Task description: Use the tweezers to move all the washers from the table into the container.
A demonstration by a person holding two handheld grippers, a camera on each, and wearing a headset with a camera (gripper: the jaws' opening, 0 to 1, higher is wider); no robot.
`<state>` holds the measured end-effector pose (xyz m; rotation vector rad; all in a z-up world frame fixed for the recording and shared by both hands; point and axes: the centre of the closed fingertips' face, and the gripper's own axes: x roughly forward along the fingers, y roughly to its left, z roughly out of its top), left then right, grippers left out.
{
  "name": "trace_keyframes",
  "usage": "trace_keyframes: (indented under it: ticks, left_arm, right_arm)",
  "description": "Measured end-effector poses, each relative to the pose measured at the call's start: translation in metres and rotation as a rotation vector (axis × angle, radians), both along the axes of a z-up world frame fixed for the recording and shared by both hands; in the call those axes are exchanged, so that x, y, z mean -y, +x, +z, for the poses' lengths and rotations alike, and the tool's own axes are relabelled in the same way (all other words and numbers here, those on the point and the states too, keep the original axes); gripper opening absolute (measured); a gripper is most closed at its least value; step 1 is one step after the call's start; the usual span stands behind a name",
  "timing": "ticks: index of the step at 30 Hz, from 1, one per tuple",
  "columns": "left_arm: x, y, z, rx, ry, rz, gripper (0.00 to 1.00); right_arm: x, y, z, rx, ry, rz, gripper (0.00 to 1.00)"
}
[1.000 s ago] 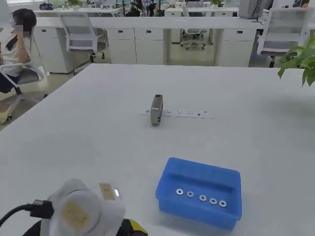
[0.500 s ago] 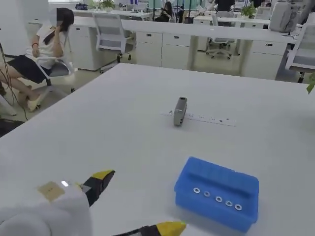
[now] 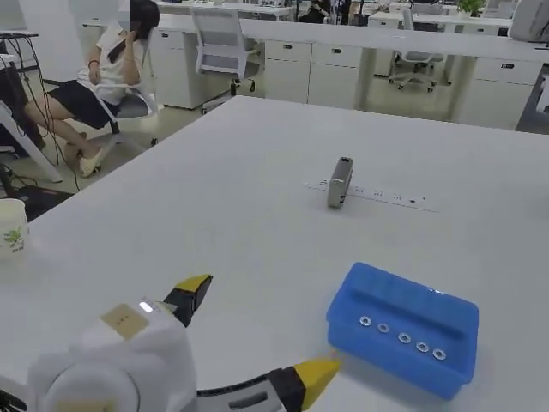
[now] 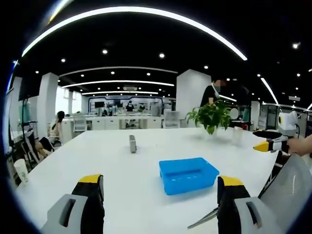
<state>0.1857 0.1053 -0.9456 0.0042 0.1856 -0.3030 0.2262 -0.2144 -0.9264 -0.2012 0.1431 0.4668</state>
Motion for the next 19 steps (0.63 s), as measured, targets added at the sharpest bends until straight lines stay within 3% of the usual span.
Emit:
trace_keyframes:
  ticks: [6, 13, 19]
  left_arm:
    - [-0.001, 0.000, -0.004, -0.020, 0.013, 0.001, 0.99]
    - [-0.001, 0.000, -0.006, -0.026, 0.009, 0.003, 0.99]
    - [-0.002, 0.001, -0.009, -0.038, 0.025, 0.006, 0.99]
  right_arm:
    - [0.003, 0.001, -0.004, -0.018, -0.007, -0.010, 0.95]
    - [0.011, 0.003, 0.004, 0.018, 0.016, -0.044, 0.97]
    - [0.017, 0.005, 0.004, 0.032, -0.025, -0.072, 0.99]
